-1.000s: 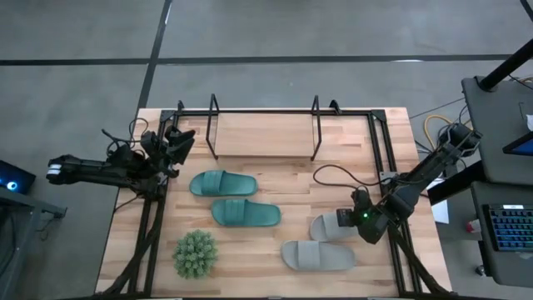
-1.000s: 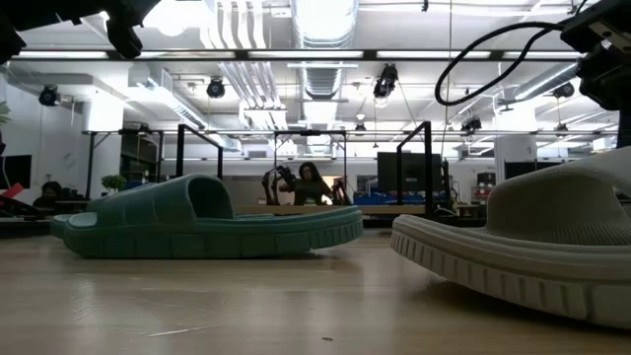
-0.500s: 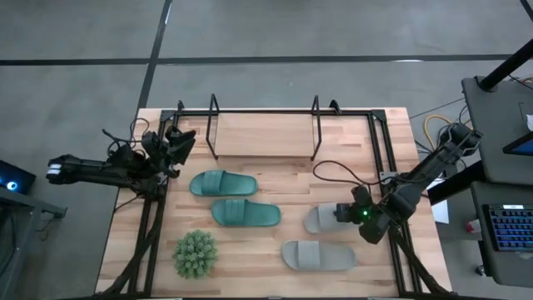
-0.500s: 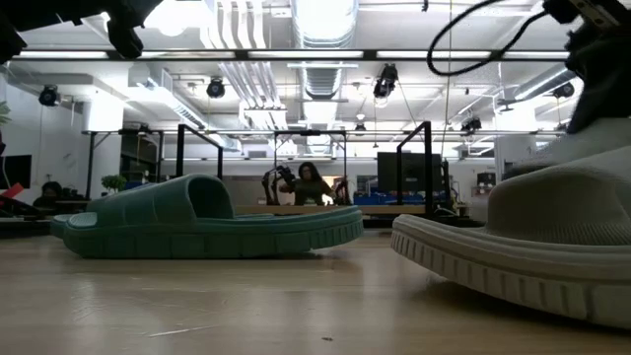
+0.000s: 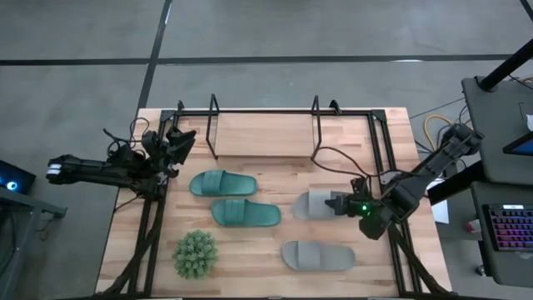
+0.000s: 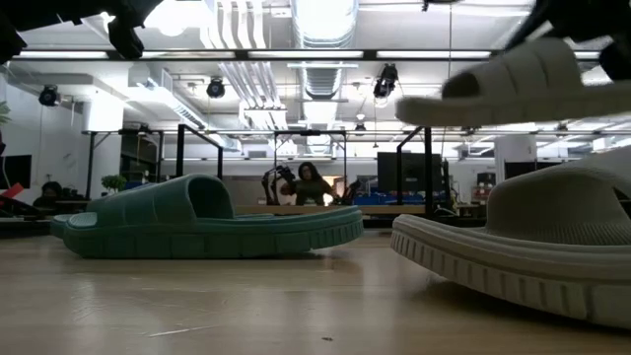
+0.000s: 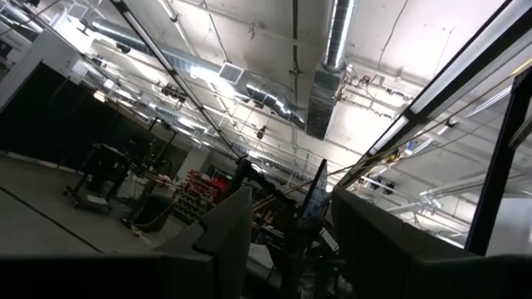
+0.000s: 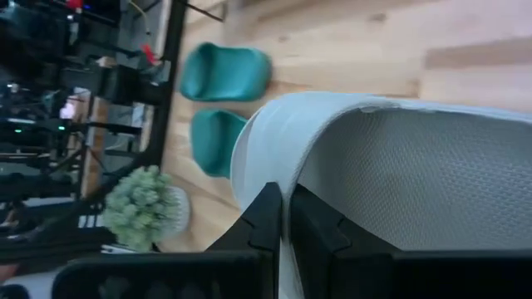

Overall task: Pick and place slides into the shelf
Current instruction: Put the top gray slipper on the shelf

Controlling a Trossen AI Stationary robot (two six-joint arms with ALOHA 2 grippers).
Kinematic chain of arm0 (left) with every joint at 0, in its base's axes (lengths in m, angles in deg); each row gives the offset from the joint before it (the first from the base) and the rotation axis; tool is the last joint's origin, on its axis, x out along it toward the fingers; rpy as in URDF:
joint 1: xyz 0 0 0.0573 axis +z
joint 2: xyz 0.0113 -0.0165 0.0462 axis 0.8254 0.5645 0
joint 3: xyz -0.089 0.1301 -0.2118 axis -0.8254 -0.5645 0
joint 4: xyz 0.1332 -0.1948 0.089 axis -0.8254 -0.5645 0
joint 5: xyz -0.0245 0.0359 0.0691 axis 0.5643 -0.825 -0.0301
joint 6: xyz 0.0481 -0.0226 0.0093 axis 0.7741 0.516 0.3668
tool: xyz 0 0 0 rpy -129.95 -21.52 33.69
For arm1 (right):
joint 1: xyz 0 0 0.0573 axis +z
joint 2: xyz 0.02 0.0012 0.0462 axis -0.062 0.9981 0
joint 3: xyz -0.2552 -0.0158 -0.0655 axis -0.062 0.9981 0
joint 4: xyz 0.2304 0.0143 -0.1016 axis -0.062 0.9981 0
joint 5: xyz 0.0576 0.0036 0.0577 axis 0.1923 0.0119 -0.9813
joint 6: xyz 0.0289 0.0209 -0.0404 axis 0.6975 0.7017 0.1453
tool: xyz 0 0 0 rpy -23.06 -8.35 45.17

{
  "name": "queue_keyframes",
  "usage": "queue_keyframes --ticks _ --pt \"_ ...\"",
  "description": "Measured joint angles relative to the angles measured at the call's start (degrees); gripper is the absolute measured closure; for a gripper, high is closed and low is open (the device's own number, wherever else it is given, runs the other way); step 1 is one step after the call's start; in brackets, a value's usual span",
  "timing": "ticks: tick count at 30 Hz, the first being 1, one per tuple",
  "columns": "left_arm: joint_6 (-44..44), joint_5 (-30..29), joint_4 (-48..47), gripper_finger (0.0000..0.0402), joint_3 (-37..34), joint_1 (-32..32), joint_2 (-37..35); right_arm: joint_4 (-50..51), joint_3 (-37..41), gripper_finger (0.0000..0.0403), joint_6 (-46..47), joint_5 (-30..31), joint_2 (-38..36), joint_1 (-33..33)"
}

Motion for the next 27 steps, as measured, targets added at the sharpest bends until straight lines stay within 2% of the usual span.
queue_keyframes --ticks 11,15,20,27 --pt "0.02 0.0 0.06 0.0249 0.0 0.0 1.01 0.35 -12.49 0.0388 -23.87 -0.13 0.0 -8.29" --pt "-0.04 0.02 0.05 0.0249 0.04 0.0 2.41 0.42 -16.3 0.0388 -31.82 -2.15 0.0 -11.0" --pt "0.55 0.1 0.31 0.0249 1.31 0.0 4.51 0.89 -19.03 0.039 -35.54 -4.19 -0.02 -13.62" --pt "6.09 4.2 0.15 0.0249 5.65 -0.04 10.69 1.91 -18.62 0.0391 -35.21 -8.25 0.0 -16.23"
